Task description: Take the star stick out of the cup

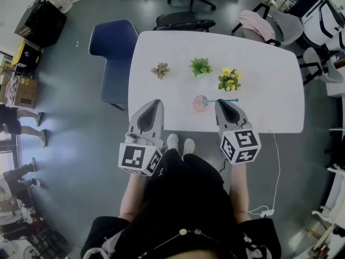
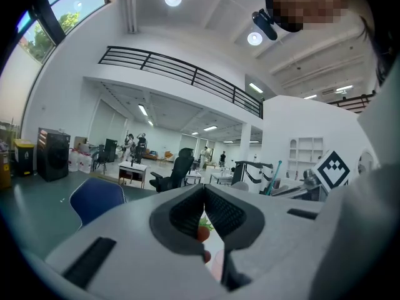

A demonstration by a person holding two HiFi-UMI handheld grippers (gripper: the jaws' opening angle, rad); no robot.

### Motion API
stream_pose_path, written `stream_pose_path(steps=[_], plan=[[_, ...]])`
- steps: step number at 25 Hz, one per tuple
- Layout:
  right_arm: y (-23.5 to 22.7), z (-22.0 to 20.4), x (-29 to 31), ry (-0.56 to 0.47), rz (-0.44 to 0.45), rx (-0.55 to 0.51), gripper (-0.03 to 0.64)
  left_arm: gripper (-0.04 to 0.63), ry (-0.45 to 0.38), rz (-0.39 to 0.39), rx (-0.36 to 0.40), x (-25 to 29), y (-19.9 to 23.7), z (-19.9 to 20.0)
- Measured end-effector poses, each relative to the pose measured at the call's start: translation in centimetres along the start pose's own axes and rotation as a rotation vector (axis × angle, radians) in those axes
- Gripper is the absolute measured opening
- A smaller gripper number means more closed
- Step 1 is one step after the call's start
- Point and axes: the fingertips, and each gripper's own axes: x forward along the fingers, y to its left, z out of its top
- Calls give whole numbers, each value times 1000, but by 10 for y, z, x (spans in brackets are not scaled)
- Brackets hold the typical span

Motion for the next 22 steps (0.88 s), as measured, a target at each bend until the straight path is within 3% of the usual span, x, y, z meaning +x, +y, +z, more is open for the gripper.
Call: stream_pose_path(steps=[7, 13, 22], plan=[[16, 30, -20, -32, 11, -49, 20, 6, -15, -13, 0, 4, -2, 4], [21, 40, -31, -50, -36, -120, 20, 6, -13, -34, 10, 11, -8, 11], [29, 50, -43, -82, -56, -141, 20, 6, 5, -70, 75, 16, -20, 16]])
